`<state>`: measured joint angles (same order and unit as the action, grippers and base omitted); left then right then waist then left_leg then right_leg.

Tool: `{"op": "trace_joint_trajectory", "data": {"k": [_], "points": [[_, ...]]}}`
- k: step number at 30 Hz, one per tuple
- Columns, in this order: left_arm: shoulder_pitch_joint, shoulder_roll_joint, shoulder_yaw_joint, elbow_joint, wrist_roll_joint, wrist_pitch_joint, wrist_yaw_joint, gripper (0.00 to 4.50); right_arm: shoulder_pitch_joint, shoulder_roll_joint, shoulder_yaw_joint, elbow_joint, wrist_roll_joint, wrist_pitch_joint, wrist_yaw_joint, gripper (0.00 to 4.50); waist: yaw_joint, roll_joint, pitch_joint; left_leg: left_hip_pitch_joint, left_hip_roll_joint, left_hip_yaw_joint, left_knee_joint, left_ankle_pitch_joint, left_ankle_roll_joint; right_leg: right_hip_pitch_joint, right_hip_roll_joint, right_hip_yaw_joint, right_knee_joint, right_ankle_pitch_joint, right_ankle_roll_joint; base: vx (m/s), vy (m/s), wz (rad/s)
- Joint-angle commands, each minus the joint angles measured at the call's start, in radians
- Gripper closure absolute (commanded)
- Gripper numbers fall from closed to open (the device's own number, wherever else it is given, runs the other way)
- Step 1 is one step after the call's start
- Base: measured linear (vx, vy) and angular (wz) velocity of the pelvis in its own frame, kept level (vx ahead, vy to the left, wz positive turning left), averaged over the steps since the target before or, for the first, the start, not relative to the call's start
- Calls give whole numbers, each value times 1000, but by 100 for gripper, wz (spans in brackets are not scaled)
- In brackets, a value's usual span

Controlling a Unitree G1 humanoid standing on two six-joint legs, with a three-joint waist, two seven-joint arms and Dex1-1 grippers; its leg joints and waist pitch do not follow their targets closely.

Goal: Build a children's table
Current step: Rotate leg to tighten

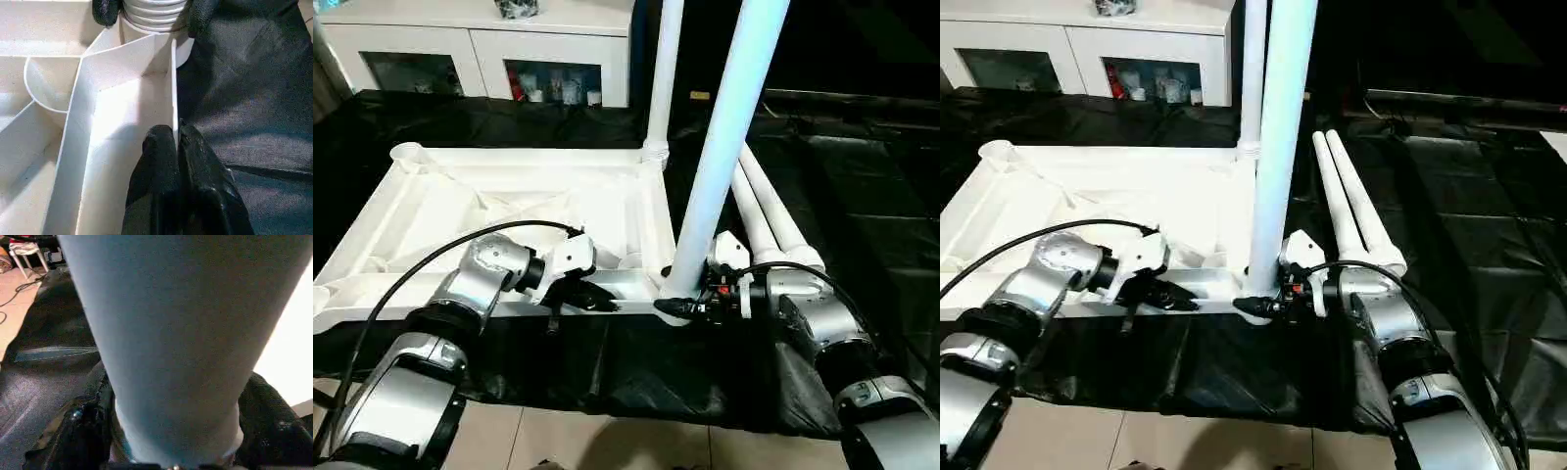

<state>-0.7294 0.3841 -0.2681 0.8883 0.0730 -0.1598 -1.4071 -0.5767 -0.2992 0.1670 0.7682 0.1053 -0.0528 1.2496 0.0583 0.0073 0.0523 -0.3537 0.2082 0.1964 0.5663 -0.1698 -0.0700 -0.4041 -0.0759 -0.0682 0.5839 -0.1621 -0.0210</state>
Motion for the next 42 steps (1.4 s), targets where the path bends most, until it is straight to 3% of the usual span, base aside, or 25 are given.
{"op": "trace_joint_trajectory", "data": {"k": [1,4,7,11,14,18,19,24,28,29,30,31,34,35,36,38,42], "points": [[6,-18,-16,-6,12,4,13,450,21,22,24,-17,9,41,-10,171,0,0,-65,7,27,-8,-56,-254,55,51,-59,40,-62,-246,-243,0,0,0],[-13,-50,-3,15,41,41,137,450,21,63,-7,13,-12,48,-169,173,-1,1,-61,9,27,-9,-59,-275,37,47,-60,40,-68,-305,-227,0,0,0],[-35,-97,15,36,55,84,268,450,14,118,-39,56,-51,37,-379,174,-13,-2,-55,21,19,-17,-60,-350,0,36,-64,37,-89,-494,-165,0,0,0],[-50,-170,8,35,64,137,388,450,-9,209,-82,110,-72,47,-652,175,-29,-5,-53,21,19,-21,-63,-375,-6,30,-63,35,-97,-535,-142,0,0,0],[-51,-238,-14,28,82,160,454,450,-39,297,-101,155,-91,39,-880,175,-37,-1,-54,20,17,-24,-64,-384,0,29,-63,32,-103,-541,-129,0,0,0],[-50,-256,-14,30,90,160,467,450,-53,315,-88,173,-125,-9,-952,175,-38,1,-53,25,13,-20,-61,-417,7,20,-62,32,-112,-555,-119,0,0,0],[-50,-258,-15,32,95,154,473,450,-64,320,-80,184,-144,-41,-956,106,-38,0,-53,24,13,-21,-61,-419,12,22,-61,32,-111,-550,-119,0,0,0],[-41,-234,-8,23,87,131,446,450,-69,311,-127,164,-78,-47,-856,86,-36,0,-57,16,17,-20,-65,-395,25,30,-60,36,-100,-467,-143,0,0,0],[-23,-197,-8,6,74,100,386,450,-60,259,-108,136,-69,-70,-738,60,-33,-2,-62,8,19,-16,-63,-350,39,39,-61,41,-85,-356,-185,0,0,0],[-18,-181,-11,5,73,89,363,450,-52,234,-98,123,-63,-70,-682,60,-30,-2,-66,9,19,-13,-60,-313,47,43,-60,42,-76,-289,-209,0,0,0],[-16,-173,-13,4,73,84,352,450,-49,223,-93,117,-60,-70,-655,60,-30,-2,-66,9,19,-13,-60,-313,47,43,-60,42,-76,-289,-209,0,0,0],[-14,-167,-14,4,72,79,342,450,-46,214,-90,113,-58,-71,-634,60,-27,-5,-69,5,19,-8,-55,-265,66,48,-60,44,-68,-222,-229,0,0,0],[-1,-124,-14,3,52,40,237,450,-12,144,-58,62,-28,-74,-416,60,-19,-5,-71,2,20,-5,-51,-216,88,55,-58,41,-61,-165,-247,0,0,0],[2,-115,-11,3,46,34,210,450,-2,127,-51,43,-16,-69,-355,60,-15,-6,-73,-3,20,-4,-48,-191,110,62,-56,40,-55,-120,-249,0,0,0],[3,-107,-9,4,38,30,183,450,8,112,-45,22,-2,-53,-299,60,-11,-4,-73,-2,23,-4,-47,-177,124,59,-57,40,-51,-87,-264,0,0,0],[3,-91,-11,9,31,16,141,450,22,86,-33,-6,12,-26,-200,60,-11,-3,-72,-1,25,-4,-47,-174,127,58,-57,38,-50,-87,-273,0,0,0],[1,-59,-20,11,25,-1,67,450,37,37,2,-39,22,9,-59,60,-3,-2,-66,4,28,-7,-54,-227,91,55,-58,38,-60,-191,-260,0,0,0]]}}
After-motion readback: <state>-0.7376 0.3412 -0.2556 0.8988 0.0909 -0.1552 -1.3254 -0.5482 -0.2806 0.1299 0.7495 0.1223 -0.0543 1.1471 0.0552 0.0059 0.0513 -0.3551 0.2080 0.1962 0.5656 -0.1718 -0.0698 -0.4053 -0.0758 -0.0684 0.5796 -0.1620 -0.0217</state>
